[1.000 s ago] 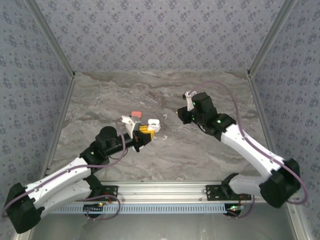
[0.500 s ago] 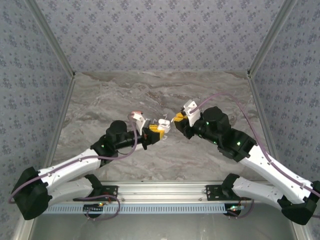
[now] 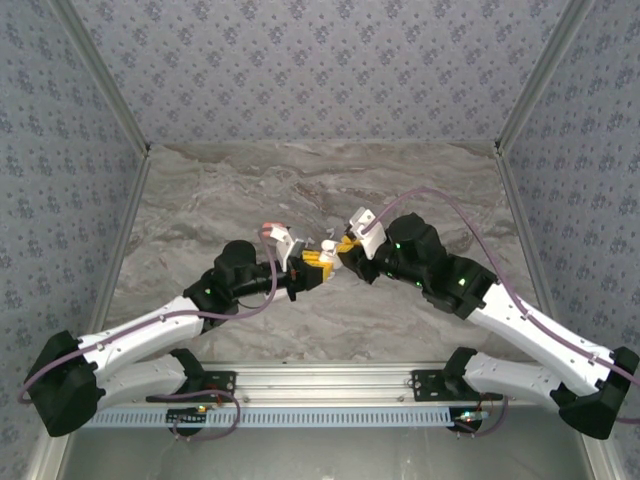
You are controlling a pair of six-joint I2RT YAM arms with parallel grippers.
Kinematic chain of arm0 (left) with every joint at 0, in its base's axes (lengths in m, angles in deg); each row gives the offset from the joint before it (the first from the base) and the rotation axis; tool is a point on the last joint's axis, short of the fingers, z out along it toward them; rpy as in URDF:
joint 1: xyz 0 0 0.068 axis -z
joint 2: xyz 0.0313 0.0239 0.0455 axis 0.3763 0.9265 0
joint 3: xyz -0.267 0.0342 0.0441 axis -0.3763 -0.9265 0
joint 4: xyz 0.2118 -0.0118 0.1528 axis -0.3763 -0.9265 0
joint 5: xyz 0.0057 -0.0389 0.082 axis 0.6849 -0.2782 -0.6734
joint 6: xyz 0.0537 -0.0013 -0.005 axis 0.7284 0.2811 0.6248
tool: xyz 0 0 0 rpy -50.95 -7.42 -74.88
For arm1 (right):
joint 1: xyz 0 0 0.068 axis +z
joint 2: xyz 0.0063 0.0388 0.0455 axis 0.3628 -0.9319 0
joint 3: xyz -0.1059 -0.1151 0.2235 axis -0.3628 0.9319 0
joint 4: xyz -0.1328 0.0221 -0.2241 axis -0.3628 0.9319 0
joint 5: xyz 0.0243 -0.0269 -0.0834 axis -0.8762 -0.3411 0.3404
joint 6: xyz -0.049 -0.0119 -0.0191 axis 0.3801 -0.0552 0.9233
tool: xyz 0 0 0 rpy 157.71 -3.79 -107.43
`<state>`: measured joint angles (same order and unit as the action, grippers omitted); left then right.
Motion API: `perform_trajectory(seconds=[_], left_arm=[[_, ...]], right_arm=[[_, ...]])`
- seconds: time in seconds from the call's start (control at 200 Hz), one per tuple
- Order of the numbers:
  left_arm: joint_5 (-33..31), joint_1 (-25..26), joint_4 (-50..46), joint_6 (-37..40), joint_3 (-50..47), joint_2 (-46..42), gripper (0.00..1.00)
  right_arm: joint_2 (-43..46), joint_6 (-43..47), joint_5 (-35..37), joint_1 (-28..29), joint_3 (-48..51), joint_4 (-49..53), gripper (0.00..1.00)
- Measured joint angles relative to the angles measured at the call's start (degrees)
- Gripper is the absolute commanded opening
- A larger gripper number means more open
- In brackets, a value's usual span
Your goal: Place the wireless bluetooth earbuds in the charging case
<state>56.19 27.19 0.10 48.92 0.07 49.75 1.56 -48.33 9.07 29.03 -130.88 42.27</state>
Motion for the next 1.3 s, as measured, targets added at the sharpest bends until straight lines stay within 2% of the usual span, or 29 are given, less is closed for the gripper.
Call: perform_trajectory(seconds=[0.785,0.909,1.094,1.299], left_arm=[[1.07,0.0,-0.04,0.07,0.39,0.04,0.0],[1.2,0.0,-0.02,0.04,0.42,0.04,0.0],[1.2,0.0,0.0,0.04,0.42,0.04,0.0],[1.2,0.0,0.15,0.02,0.42,-0.02,0.0]], right_arm=[[-3.17,0.42,-6.34,0.15,-2.51,0.33,0.26],[-3.54,0.17,-8.59,-0.09,-4.11,1.07,0.32],[-2.38,-1.27,-11.69,-2.45,-5.86,1.18,0.48],[2.4,-6.29,-15.8,-9.99,-5.6,0.63,0.76]])
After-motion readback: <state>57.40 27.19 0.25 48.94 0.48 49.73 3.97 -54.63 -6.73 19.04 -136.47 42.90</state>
